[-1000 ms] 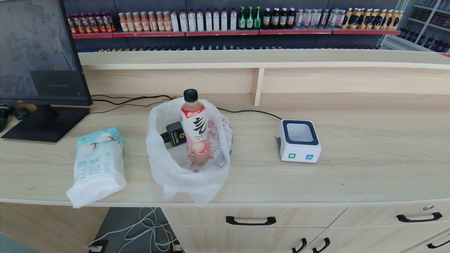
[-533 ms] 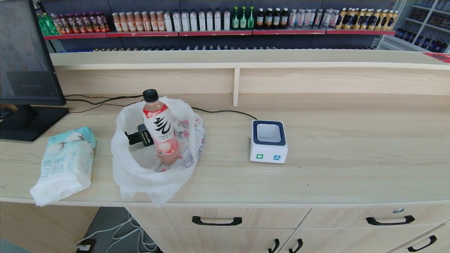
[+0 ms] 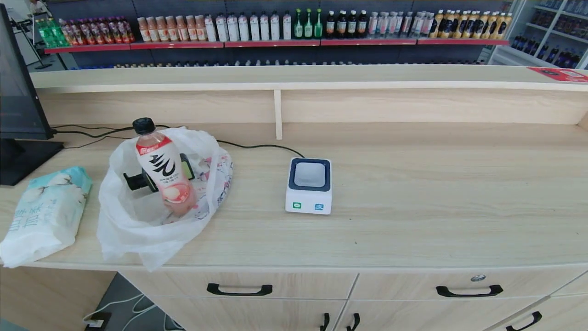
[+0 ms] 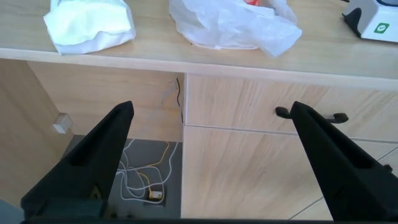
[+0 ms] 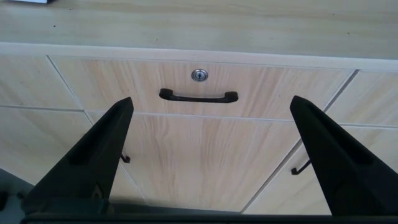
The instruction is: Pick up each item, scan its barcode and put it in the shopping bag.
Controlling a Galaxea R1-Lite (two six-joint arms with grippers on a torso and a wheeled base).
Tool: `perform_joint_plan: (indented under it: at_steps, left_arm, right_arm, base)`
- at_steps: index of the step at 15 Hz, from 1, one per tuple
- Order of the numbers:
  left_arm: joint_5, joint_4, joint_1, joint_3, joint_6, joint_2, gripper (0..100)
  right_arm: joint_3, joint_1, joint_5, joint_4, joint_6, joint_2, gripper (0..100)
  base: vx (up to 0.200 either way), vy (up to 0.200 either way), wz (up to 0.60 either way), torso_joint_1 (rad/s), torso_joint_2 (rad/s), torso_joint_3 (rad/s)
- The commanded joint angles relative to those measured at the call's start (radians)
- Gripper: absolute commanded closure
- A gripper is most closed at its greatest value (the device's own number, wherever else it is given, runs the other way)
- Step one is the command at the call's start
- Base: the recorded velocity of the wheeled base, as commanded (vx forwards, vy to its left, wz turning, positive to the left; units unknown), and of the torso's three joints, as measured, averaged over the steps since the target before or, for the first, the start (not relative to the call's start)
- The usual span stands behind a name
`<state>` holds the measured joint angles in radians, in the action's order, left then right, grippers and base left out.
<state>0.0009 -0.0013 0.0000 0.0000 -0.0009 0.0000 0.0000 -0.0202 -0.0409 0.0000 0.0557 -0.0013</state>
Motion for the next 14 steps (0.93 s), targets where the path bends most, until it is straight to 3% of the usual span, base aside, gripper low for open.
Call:
perform_joint_plan:
  at_steps: [1,14]
  left_arm:
    - [0.001,0.0,0.0,0.0,-0.002,0.0,0]
    - [0.001,0.001,0.0,0.0,-0.01,0.0,0]
  right_arm:
    - [0.0,-0.001,-0.001,0.0,-0.001,0.001,0]
    - [0.0,-0.001,0.001,0.003,-0.042,0.001,0]
  base:
    - [-0.2,0.0,0.0,0.007,0.0,-0.002]
    - [-0.2,0.0,0.0,0.001,0.0,0.004]
